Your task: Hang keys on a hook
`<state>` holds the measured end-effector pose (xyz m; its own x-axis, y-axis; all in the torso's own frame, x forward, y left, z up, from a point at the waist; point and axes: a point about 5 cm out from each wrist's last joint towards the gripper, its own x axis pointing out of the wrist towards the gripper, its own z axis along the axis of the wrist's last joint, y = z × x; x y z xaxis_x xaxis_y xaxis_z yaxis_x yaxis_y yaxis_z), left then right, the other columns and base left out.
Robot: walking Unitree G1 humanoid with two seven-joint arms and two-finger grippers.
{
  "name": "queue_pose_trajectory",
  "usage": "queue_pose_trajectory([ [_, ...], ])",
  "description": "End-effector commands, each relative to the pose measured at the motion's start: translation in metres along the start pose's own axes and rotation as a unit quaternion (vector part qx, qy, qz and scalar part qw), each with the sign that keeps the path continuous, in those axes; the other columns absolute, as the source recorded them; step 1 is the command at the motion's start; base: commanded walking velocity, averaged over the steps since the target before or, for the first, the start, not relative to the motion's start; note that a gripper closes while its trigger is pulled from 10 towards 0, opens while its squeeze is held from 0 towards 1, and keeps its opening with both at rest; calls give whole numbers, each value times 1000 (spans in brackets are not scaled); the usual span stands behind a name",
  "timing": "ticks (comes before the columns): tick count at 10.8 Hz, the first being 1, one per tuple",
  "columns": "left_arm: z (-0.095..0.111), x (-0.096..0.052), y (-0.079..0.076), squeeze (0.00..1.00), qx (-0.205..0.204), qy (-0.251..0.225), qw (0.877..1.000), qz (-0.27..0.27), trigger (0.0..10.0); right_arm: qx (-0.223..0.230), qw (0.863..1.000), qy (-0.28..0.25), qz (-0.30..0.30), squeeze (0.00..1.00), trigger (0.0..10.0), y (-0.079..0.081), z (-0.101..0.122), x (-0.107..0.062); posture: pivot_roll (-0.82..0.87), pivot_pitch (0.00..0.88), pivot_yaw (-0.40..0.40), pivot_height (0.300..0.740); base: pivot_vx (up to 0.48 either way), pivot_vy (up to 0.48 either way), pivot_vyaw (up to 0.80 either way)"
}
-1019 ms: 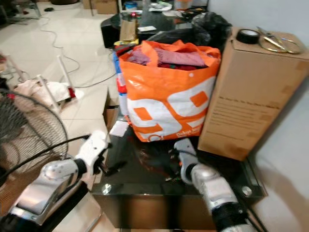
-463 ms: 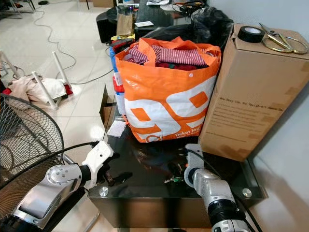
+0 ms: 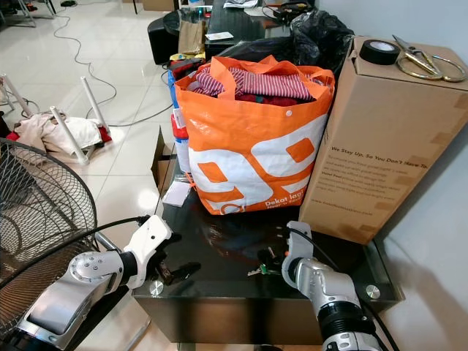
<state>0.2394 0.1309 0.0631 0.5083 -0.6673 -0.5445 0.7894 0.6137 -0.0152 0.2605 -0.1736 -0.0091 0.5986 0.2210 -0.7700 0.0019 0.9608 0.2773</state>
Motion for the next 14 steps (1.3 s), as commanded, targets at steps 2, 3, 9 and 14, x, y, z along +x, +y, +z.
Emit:
queue_pose_trajectory([
  [2, 2, 0, -2, 0, 4, -1, 1000, -3, 10000, 16, 1000, 9, -13, 0, 10000, -4, -2, 0, -69, 0, 14, 740, 0, 0, 0],
  [3, 2, 0, -2, 0, 5, -1, 1000, -6, 10000, 27, 999, 14, -16, 0, 9686, -6, -5, 0, -71, 0, 18, 740, 0, 0, 0],
  [9, 5, 2, -2, 0, 8, -4, 1000, -14, 10000, 59, 998, 17, 6, 0, 0, -9, -7, -6, -89, 0, 27, 740, 0, 0, 0],
  [14, 5, 3, -3, 0, 7, -6, 1000, -12, 10000, 62, 998, 23, 11, 0, 0, -7, -9, -6, -81, 0, 20, 740, 0, 0, 0],
])
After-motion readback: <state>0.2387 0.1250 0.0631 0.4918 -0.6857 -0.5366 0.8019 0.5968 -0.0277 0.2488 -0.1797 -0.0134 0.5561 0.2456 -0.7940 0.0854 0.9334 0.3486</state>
